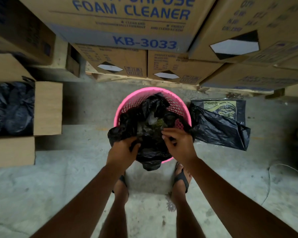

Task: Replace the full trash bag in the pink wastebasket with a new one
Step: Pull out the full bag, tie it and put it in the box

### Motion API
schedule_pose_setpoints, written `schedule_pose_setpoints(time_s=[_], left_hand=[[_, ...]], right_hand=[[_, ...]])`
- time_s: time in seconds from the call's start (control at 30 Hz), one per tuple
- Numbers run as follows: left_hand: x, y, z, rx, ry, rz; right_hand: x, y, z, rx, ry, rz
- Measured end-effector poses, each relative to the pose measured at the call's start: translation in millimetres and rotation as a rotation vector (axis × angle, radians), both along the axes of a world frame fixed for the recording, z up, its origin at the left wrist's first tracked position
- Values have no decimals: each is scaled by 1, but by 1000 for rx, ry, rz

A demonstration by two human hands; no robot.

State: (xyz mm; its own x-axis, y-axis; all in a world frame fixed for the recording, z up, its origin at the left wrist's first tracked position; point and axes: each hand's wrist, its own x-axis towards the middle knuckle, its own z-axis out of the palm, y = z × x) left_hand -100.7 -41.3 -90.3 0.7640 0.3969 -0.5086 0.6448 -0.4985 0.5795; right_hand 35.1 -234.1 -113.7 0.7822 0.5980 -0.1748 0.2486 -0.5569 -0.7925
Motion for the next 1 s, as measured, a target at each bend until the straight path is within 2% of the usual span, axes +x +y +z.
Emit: schedule_pose_setpoints(time_s=[0.13,0.17,0.23,0.33,0.4,0.47,0.53,0.67,0.77,0.9,0.93,1.0], left_hand=[[-1,7,8,128,-347,120],[-2,14,6,170,-345,165],[-5,31,-5,183,-183,294],[-2,44,-17,100,37,369],[4,50,-22,7,42,442],[8,55,-22,54,32,455],[11,57,-15,125,12,462],[20,47,24,119,-73,468],[25,28,84,-39,-248,471],[26,6,121,-517,-295,450],[26,4,117,-551,-295,435],[30,4,106,-493,-296,425]], right_hand=[[-7,-17,6,73,-92,-62],[-7,-23,6,74,-138,-111],[-3,-33,4,17,-207,-219],[10,-42,-10,-214,-142,-334],[18,-45,-19,-267,-27,-372],[25,-41,-19,-218,50,-405],[28,-31,-7,-186,7,-400],[25,-8,37,-25,6,-386],[19,3,80,134,57,-377],[6,9,98,232,342,-361],[3,9,96,205,348,-351],[1,8,93,174,329,-334]])
